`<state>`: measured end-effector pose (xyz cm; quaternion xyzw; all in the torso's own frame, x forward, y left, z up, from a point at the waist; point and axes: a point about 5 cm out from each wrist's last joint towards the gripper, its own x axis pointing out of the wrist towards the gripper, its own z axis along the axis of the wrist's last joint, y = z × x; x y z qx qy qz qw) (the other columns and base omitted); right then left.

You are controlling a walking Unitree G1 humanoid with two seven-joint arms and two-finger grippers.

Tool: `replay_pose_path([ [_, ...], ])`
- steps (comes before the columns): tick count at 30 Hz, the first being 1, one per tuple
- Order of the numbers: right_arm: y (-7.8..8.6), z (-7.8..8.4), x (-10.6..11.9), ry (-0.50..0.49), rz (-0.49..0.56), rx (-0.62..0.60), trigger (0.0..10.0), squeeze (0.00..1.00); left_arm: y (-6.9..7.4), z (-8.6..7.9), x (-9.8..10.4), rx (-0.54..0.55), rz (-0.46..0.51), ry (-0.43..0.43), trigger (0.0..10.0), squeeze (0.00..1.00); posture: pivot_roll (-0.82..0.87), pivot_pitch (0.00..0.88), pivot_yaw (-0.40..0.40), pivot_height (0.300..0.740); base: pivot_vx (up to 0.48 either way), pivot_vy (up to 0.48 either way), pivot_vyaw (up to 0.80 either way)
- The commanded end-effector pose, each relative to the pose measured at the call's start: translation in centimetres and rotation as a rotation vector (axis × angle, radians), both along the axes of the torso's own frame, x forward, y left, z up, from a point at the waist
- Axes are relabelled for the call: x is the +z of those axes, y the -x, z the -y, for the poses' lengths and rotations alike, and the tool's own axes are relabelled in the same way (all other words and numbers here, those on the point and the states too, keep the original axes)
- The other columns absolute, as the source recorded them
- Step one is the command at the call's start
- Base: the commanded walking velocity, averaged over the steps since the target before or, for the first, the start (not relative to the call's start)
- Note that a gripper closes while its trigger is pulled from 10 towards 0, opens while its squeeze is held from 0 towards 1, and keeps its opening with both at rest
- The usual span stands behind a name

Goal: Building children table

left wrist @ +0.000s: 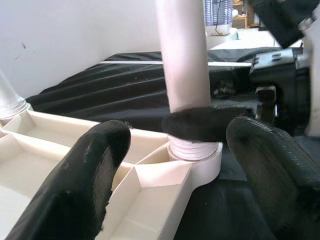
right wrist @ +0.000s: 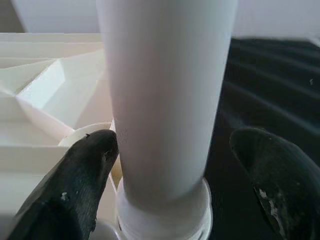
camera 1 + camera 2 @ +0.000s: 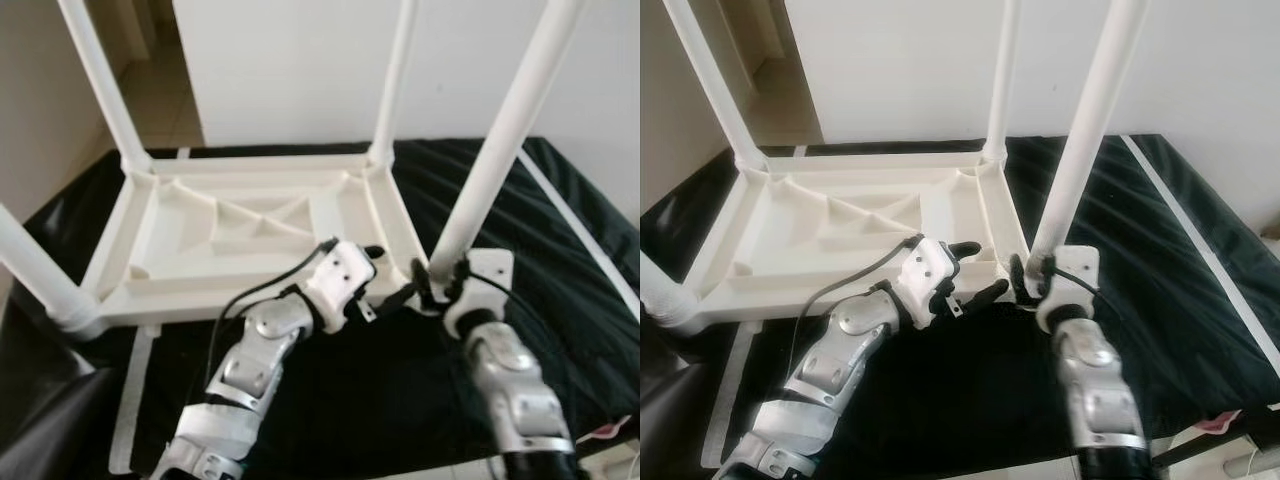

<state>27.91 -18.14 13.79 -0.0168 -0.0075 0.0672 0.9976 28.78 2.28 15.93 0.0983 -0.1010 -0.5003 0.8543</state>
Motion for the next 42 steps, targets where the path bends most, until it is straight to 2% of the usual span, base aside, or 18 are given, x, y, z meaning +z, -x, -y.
replay_pose_path([
  [1, 0.0, 0.1, -0.2, -0.005, 0.002, 0.028, 10.0, 0.0, 0.0, -0.1, 0.0, 0.035, 0.003, 0.01, 10.0, 0.0, 0.01, 0.0, -0.046, 0.74, 0.0, 0.0, 0.0],
  [3, -0.2, 0.9, -0.1, 0.018, -0.003, 0.058, 10.0, 0.0, 0.1, -0.1, -0.2, 0.036, 0.0, 0.007, 10.0, 0.0, 0.01, 0.0, -0.048, 0.74, 0.0, 0.0, 0.0],
  [8, -0.4, 1.1, 0.3, 0.039, 0.011, 0.139, 10.0, 0.0, 0.1, -0.2, -0.1, 0.045, 0.0, 0.009, 10.0, 0.0, 0.02, 0.003, -0.053, 0.74, 0.0, 0.0, 0.0],
  [9, -0.6, 1.1, 0.3, 0.066, 0.003, 0.216, 10.0, 0.0, 0.2, -0.3, -0.1, 0.053, -0.003, 0.01, 10.0, 0.0, 0.03, 0.01, -0.054, 0.74, 0.0, 0.0, 0.0],
  [14, -1.1, 1.8, 0.3, 0.102, -0.02, 0.313, 10.0, 0.0, 0.4, -0.5, -0.2, 0.062, -0.007, 0.014, 10.0, 0.0, 0.05, 0.021, -0.061, 0.74, 0.0, 0.0, 0.0],
  [22, -1.9, 2.5, 0.0, 0.154, -0.061, 0.403, 10.0, 0.0, 0.6, -0.8, 0.1, 0.079, -0.003, 0.021, 10.0, 0.0, 0.07, 0.025, -0.071, 0.74, 0.0, 0.0, 0.0],
  [31, -2.8, 2.2, -0.2, 0.191, -0.083, 0.53, 10.0, 0.0, 0.9, -0.9, 0.4, 0.083, 0.0, 0.024, 10.0, 0.0, 0.09, 0.021, -0.063, 0.74, 0.0, 0.0, 0.0],
  [40, -3.9, 1.7, -0.5, 0.225, -0.096, 0.593, 10.0, 0.0, 1.1, -0.6, 0.8, 0.063, -0.001, 0.034, 10.0, 0.0, 0.08, 0.022, -0.047, 0.74, 0.0, 0.0, 0.0],
  [41, -4.2, 1.5, -0.5, 0.227, -0.094, 0.597, 9.5, 0.0, 1.2, -0.4, 0.8, 0.056, -0.003, 0.034, 10.0, 0.0, 0.08, 0.017, -0.046, 0.74, 0.0, 0.0, 0.0],
  [42, -4.3, 1.4, -0.6, 0.226, -0.092, 0.598, 9.5, 0.0, 1.3, -0.2, 0.7, 0.051, -0.005, 0.034, 10.0, 0.0, 0.08, 0.017, -0.046, 0.74, 0.0, 0.0, 0.0],
])
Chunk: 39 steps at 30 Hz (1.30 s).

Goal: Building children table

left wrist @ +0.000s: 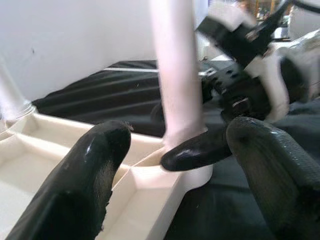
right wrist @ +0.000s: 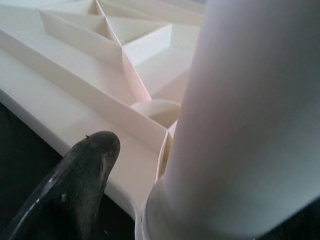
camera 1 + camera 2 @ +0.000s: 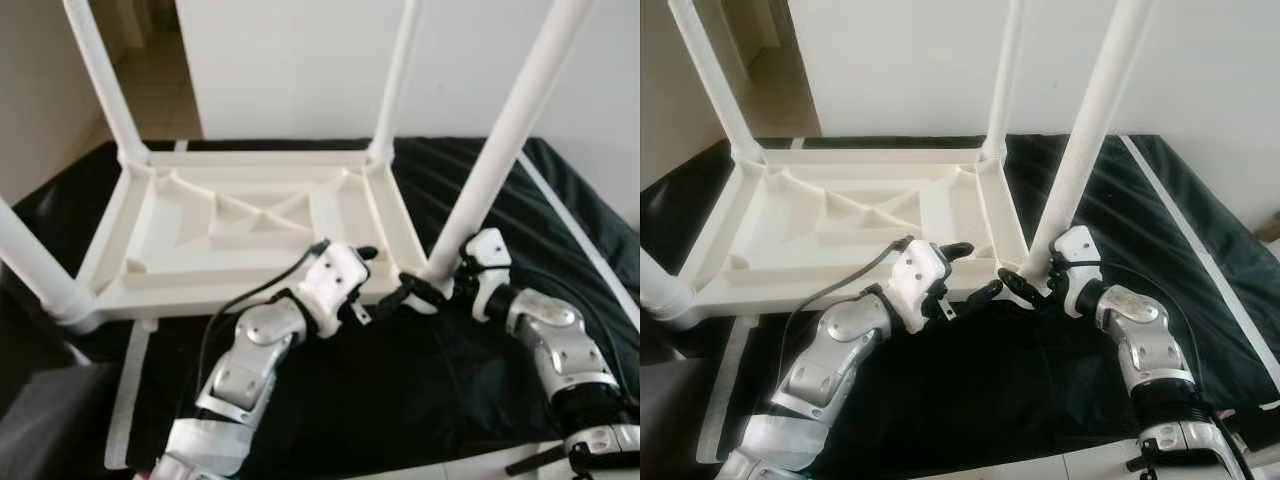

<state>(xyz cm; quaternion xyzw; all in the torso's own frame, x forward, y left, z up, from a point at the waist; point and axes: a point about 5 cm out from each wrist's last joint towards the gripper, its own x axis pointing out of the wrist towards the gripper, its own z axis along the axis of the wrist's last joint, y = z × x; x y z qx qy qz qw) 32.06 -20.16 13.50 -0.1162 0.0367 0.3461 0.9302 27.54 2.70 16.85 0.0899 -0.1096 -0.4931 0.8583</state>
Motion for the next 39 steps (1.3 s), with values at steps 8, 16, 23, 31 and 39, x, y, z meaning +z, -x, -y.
replay_pose_path([
  [8, -0.1, -0.9, -1.2, 0.0, -0.019, 0.015, 1.7, 0.0, 0.2, 0.8, 0.0, 0.044, -0.022, 0.032, 10.0, 0.0, 0.08, 0.035, -0.075, 0.74, 0.0, 0.0, 0.0],
  [16, -0.1, -0.2, -1.4, -0.036, -0.018, -0.048, 10.0, 0.0, 0.7, 1.0, -0.4, 0.051, -0.039, 0.042, 10.0, 0.0, 0.08, 0.042, -0.084, 0.74, 0.0, 0.0, 0.0],
  [23, 0.0, 0.1, -1.8, -0.047, -0.003, -0.158, 10.0, 0.0, 0.7, 0.9, -0.3, 0.058, -0.04, 0.043, 10.0, 0.0, 0.09, 0.039, -0.087, 0.74, 0.0, 0.0, 0.0],
  [31, 0.1, 0.6, -3.2, -0.077, -0.037, -0.48, 10.0, 0.0, 0.9, 0.8, -0.5, 0.068, -0.047, 0.046, 10.0, 0.0, 0.09, 0.037, -0.097, 0.74, 0.0, 0.0, 0.0],
  [39, 1.8, -2.8, -4.3, -0.183, -0.041, -0.787, 10.0, 0.0, 1.3, 1.0, -0.8, 0.07, -0.062, 0.048, 10.0, 0.0, 0.09, 0.04, -0.102, 0.74, 0.0, 0.0, 0.0],
])
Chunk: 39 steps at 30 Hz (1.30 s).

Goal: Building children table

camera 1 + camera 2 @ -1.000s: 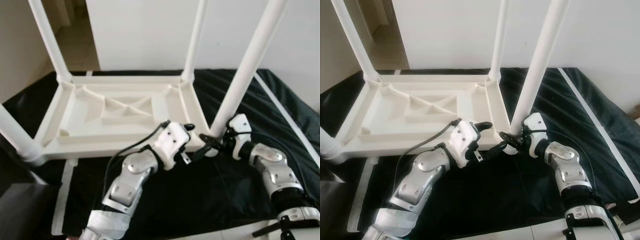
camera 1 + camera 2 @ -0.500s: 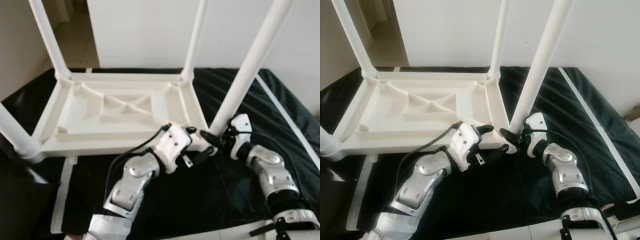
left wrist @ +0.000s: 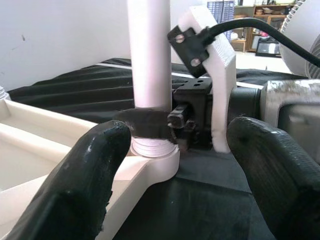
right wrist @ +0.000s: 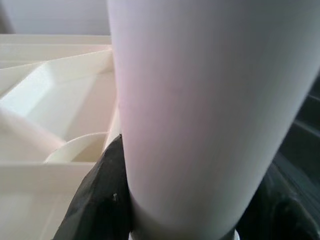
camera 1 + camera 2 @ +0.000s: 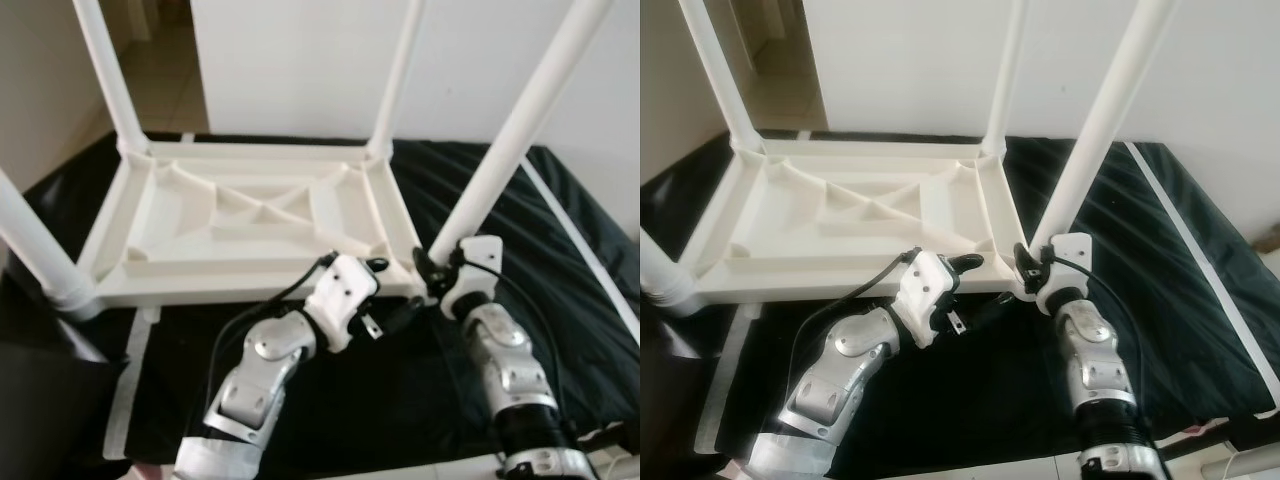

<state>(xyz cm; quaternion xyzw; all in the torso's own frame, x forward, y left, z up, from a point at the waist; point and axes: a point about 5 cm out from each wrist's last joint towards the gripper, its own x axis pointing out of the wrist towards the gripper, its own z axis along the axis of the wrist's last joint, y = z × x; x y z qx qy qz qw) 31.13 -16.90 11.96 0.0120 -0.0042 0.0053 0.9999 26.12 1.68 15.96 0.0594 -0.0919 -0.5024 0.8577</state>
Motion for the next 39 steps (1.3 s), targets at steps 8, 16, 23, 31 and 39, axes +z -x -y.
replay_pose_path([
  [8, 1.6, -0.9, -3.5, -0.019, -0.19, -0.233, 10.0, 0.0, -0.1, -0.3, 0.2, 0.094, 0.0, 0.009, 10.0, 0.0, 0.1, 0.025, -0.085, 0.74, 0.0, 0.0, 0.0],
  [16, 2.2, -1.8, -3.2, -0.025, -0.173, -0.292, 10.0, 0.0, -1.0, -0.4, 0.6, 0.1, 0.018, 0.005, 10.0, 0.0, 0.09, 0.021, -0.071, 0.74, 0.0, 0.0, 0.0],
  [23, 2.7, 1.0, -2.4, -0.041, -0.111, -0.368, 10.0, 0.0, -2.3, -0.3, 1.5, 0.146, 0.043, 0.011, 10.0, 0.0, 0.06, 0.021, -0.048, 0.74, 0.0, 0.0, 0.0],
  [31, 3.0, 3.5, -1.0, -0.036, 0.004, -0.353, 10.0, 1.0, -3.6, -0.9, 1.9, 0.203, -0.01, 0.077, 10.0, 0.0, 0.01, 0.012, -0.031, 0.74, 0.0, 0.0, 0.0],
  [39, 3.7, 4.2, -0.1, -0.016, 0.035, -0.105, 10.0, 0.0, -3.8, -0.2, 2.0, 0.174, 0.027, 0.054, 10.0, 0.0, -0.05, 0.008, -0.016, 0.74, 0.0, 0.0, 0.0],
])
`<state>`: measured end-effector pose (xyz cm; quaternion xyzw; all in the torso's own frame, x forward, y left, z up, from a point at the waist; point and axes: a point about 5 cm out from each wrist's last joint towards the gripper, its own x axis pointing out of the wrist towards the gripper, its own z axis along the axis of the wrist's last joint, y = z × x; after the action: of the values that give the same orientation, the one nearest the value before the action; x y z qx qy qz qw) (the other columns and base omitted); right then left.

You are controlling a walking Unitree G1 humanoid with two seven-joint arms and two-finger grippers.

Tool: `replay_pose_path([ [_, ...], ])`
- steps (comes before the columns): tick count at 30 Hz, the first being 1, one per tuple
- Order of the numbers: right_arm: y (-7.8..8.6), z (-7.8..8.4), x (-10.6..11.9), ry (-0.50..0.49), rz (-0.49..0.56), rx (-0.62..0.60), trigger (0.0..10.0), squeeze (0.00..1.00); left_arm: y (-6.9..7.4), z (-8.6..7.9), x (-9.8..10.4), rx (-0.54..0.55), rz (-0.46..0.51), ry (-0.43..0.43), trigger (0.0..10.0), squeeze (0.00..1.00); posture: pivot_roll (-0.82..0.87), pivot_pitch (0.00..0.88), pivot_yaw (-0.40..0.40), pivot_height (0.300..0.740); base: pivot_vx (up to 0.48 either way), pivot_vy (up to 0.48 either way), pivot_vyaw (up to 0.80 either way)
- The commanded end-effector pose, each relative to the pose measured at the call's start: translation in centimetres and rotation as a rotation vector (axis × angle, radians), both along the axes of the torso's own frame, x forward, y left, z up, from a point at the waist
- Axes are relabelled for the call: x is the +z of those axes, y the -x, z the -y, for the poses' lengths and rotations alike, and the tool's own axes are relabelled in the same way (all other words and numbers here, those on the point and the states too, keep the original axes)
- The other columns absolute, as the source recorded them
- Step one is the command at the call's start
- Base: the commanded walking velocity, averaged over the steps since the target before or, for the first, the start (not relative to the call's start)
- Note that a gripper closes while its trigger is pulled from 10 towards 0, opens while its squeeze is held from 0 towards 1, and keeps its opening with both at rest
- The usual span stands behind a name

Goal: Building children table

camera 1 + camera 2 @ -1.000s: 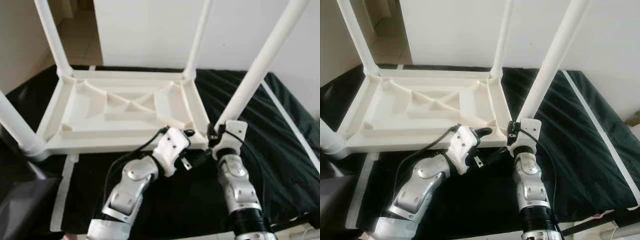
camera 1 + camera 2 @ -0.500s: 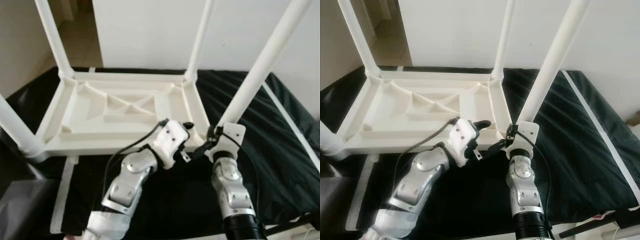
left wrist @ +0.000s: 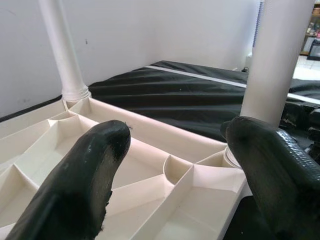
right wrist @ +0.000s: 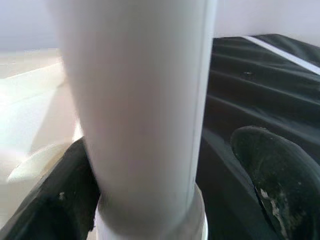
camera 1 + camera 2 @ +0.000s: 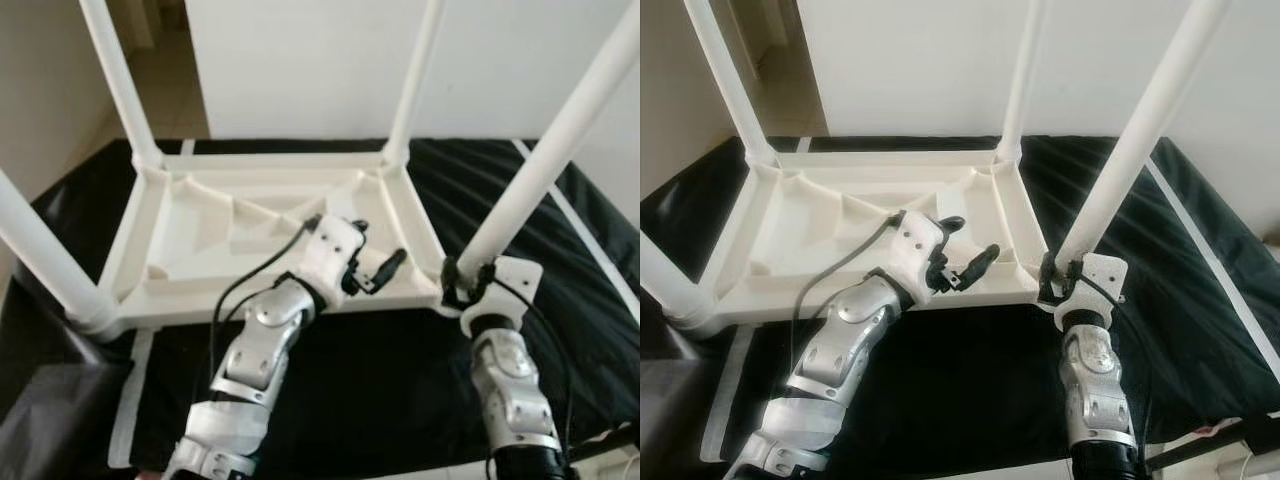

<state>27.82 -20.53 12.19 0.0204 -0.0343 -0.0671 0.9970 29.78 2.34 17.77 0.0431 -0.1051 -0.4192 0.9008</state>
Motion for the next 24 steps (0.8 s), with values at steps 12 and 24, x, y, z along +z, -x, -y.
replay_pose_path([
  [12, -0.3, 2.1, 1.3, 0.163, -0.066, 0.446, 10.0, 0.0, 0.1, 0.9, 0.0, -0.149, 0.051, -0.058, 10.0, 0.0, -0.09, 0.0, -0.008, 0.74, 0.0, 0.0, 0.0],
  [24, -2.5, 1.2, 1.2, 0.252, -0.122, 0.643, 10.0, 0.0, 0.8, 1.3, -0.6, -0.185, 0.041, -0.055, 10.0, 0.0, -0.05, 0.0, -0.027, 0.74, 0.0, 0.0, 0.0],
])
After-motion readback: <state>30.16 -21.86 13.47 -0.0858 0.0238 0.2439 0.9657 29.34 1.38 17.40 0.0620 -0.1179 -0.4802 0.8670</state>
